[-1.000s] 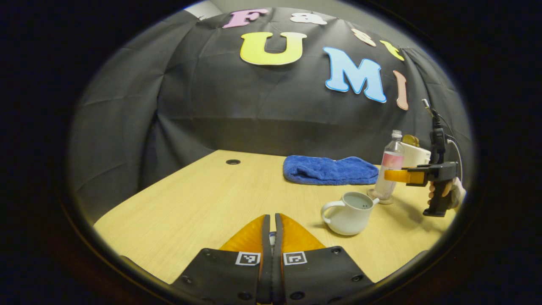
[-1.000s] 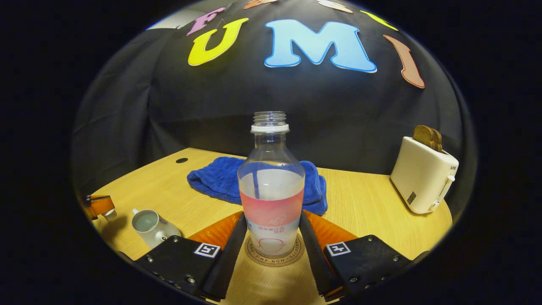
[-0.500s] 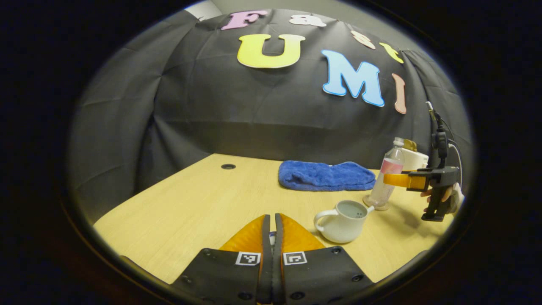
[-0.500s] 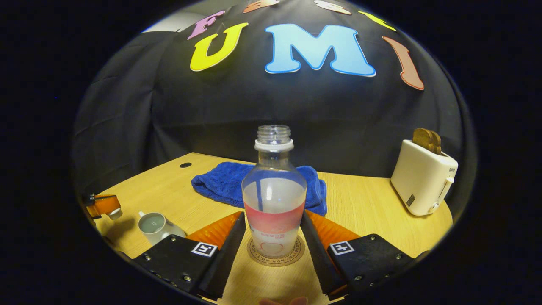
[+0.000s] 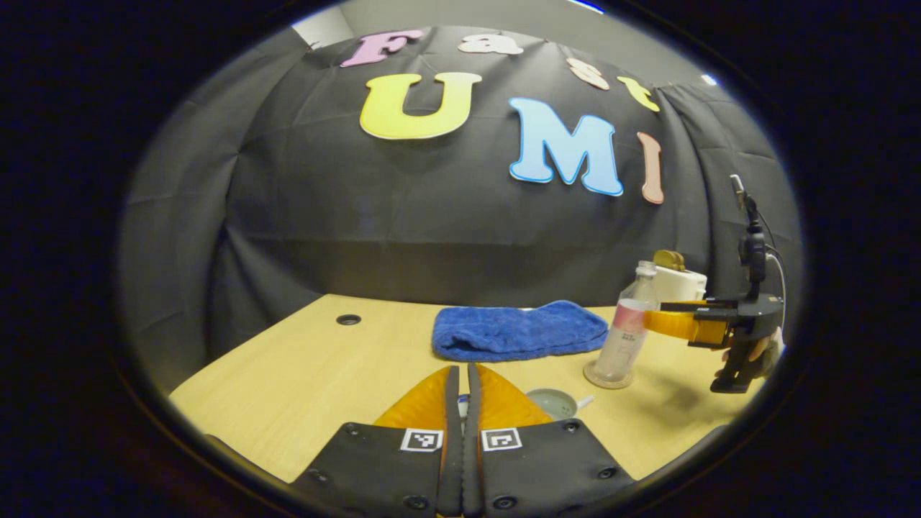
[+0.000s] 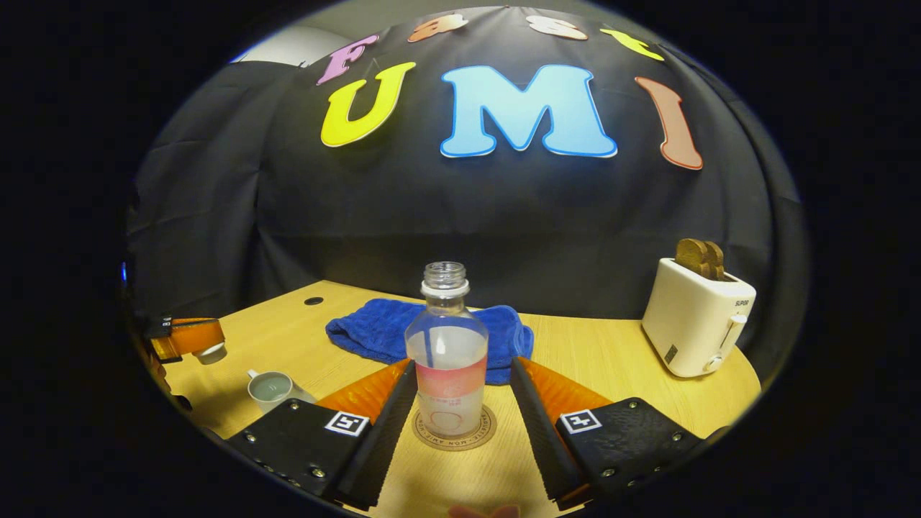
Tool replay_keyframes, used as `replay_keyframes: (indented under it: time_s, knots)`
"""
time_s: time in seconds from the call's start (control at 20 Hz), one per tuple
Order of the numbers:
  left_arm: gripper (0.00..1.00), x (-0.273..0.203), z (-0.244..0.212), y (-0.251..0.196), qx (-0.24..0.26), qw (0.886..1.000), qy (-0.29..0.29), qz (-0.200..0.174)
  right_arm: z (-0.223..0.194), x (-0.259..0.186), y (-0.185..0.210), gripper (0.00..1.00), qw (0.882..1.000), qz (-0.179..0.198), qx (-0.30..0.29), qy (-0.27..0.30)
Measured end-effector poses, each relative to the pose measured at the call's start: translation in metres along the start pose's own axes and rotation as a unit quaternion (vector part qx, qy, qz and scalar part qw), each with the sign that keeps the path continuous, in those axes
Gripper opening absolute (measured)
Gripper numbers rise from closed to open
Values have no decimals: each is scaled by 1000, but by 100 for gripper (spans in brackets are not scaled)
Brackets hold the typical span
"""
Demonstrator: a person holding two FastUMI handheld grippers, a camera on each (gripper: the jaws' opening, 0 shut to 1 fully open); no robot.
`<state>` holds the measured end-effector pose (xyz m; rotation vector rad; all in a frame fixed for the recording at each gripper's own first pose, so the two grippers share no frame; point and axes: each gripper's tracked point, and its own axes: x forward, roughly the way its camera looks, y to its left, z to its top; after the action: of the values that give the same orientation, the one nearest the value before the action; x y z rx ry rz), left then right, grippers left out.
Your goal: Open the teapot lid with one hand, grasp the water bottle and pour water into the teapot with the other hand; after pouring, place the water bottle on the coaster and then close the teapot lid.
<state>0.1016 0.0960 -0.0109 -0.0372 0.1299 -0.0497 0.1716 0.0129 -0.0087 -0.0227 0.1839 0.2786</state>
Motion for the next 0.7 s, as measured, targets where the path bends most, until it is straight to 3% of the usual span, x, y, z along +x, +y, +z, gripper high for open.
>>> replay_keyframes:
  time_s: [0.4,0.7]
  knots:
    - [6,32,-2,-46,12,999,8,-35,-12,-33,-15,78,999,9,39,-1]
    - [6,45,-19,-65,16,999,22,-44,-14,-50,-11,81,999,24,45,-10]
